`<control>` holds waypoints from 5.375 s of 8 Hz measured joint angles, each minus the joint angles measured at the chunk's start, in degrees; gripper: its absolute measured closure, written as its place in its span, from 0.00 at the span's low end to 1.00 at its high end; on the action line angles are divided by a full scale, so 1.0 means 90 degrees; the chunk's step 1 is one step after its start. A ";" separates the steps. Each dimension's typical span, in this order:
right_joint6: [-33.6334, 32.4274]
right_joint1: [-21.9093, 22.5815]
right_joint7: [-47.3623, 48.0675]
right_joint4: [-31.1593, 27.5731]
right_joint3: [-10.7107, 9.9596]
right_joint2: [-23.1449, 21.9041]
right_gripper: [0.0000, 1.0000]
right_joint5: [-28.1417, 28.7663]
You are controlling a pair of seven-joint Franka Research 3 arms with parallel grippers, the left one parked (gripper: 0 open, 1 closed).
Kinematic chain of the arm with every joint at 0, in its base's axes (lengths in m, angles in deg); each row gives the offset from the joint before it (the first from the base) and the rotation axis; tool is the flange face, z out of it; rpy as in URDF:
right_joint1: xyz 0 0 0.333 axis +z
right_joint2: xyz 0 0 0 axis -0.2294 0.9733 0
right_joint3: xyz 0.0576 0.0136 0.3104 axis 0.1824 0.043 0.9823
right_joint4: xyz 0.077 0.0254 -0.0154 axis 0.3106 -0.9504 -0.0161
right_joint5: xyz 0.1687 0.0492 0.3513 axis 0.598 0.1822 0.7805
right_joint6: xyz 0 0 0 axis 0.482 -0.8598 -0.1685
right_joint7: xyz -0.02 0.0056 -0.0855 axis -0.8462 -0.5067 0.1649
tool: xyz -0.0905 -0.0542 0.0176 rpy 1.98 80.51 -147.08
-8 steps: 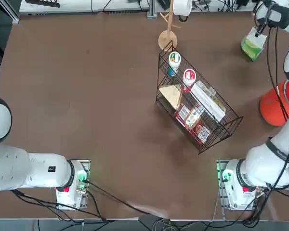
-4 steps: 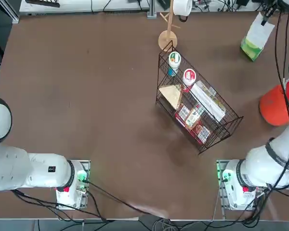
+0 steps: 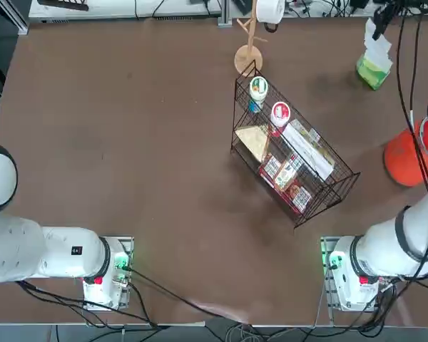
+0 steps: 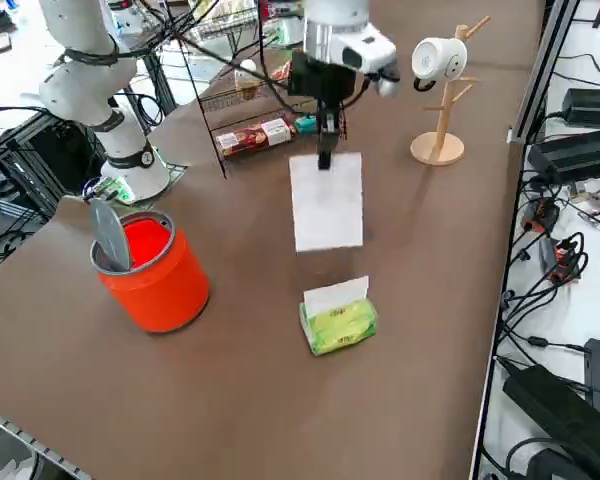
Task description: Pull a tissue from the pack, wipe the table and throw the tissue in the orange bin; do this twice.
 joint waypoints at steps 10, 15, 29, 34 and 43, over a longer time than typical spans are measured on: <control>0.1015 0.1277 0.3537 -0.3409 0.0016 -0.1711 0.99 0.1071; 0.1433 0.2212 0.6299 -0.3833 0.0025 -0.1839 0.99 0.1182; 0.2113 0.2232 0.6954 -0.5052 -0.0033 -0.1791 0.99 0.0902; 0.2409 0.2233 0.6954 -0.5070 -0.0033 -0.1387 0.99 0.0728; 0.2980 0.2319 0.7182 -0.4580 -0.0029 -0.0615 0.99 0.0728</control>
